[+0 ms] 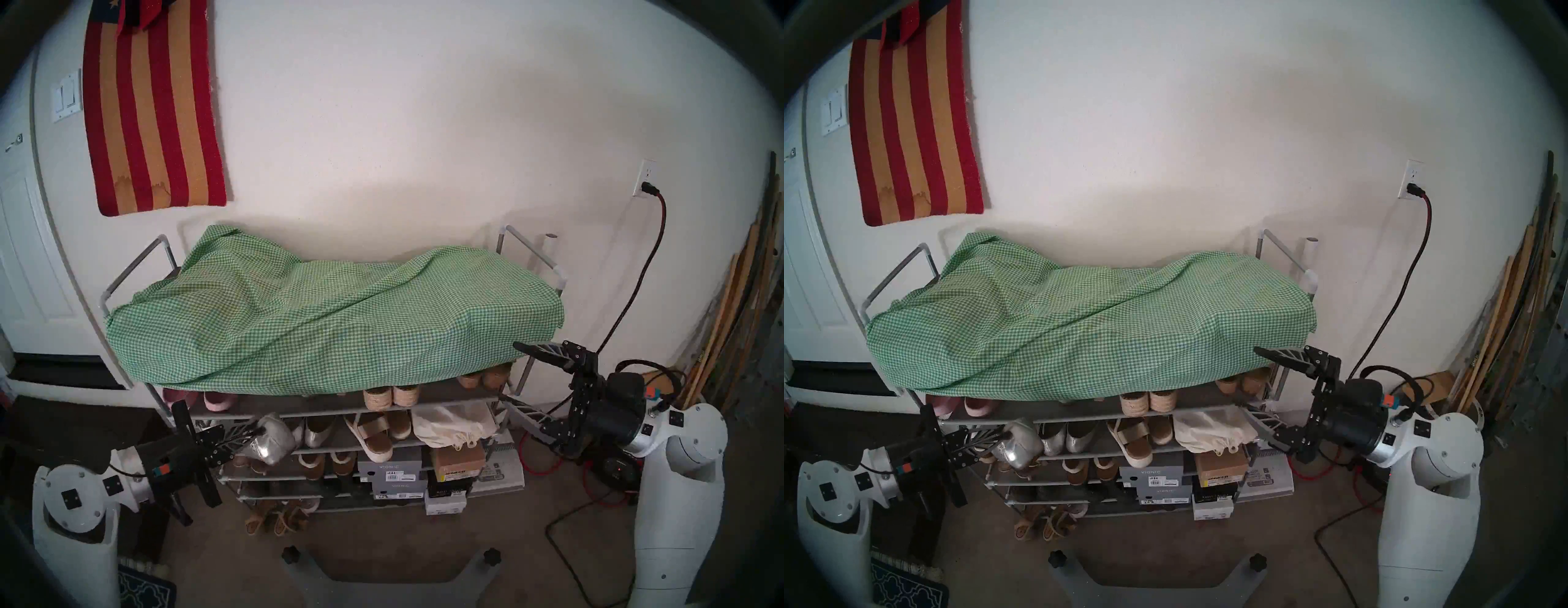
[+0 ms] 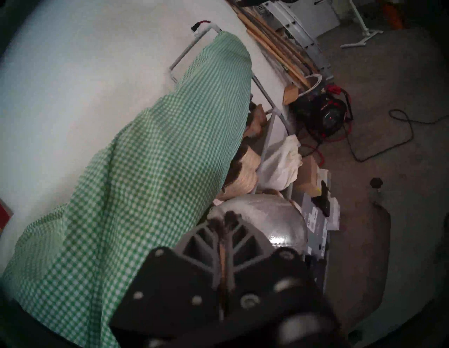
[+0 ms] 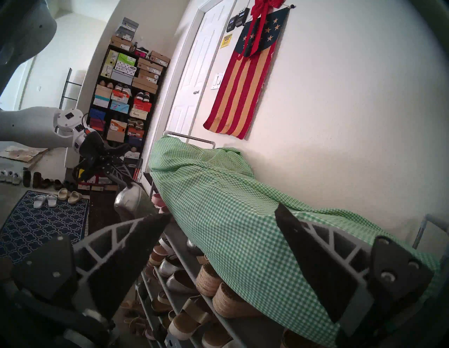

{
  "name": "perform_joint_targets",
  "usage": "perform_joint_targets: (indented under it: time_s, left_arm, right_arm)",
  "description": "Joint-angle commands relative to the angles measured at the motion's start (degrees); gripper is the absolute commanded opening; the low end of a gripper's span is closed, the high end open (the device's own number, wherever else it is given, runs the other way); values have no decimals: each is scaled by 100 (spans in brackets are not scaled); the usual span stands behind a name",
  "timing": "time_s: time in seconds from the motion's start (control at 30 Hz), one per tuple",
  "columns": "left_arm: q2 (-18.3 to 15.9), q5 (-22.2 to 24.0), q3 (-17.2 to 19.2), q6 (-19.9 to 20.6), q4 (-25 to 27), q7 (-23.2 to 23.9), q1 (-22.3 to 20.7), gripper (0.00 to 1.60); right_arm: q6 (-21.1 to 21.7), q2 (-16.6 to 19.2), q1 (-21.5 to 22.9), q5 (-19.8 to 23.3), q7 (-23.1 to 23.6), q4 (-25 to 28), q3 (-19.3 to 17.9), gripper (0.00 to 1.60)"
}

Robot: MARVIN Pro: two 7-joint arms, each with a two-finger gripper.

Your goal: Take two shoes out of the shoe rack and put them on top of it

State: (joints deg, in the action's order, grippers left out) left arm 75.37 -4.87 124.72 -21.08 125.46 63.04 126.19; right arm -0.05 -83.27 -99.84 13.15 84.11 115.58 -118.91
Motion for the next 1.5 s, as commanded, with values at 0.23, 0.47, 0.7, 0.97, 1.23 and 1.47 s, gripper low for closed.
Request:
perform_joint_targets:
  time_s: [0.23,0.47,0.7,0.97,1.23,1.47]
  left_arm:
    - [129,1646,1500,699,1281,963,1065,0]
    - [85,2499,2164,984,1454,1118,896,0]
    - [-199,3267,2988,1209,1454,1188,552,0]
    - [-673,4087,3770,1759,1454,861,-74,0]
    - [-1324,4717,4028,2556,1454,186,-692,0]
    - [-1713,4628,3770,3031,1454,-514,-1150,0]
  right_arm:
    - [0,8,4,-3,2,2,-3,160]
    - [0,7,3,-3,2,2,-3,160]
    - [-1,6,3,-3,1,2,-3,160]
    - [0,5,3,-3,2,2,-3,160]
    - [0,6,4,-3,2,2,-4,160]
    - [0,6,4,-4,2,2,-4,160]
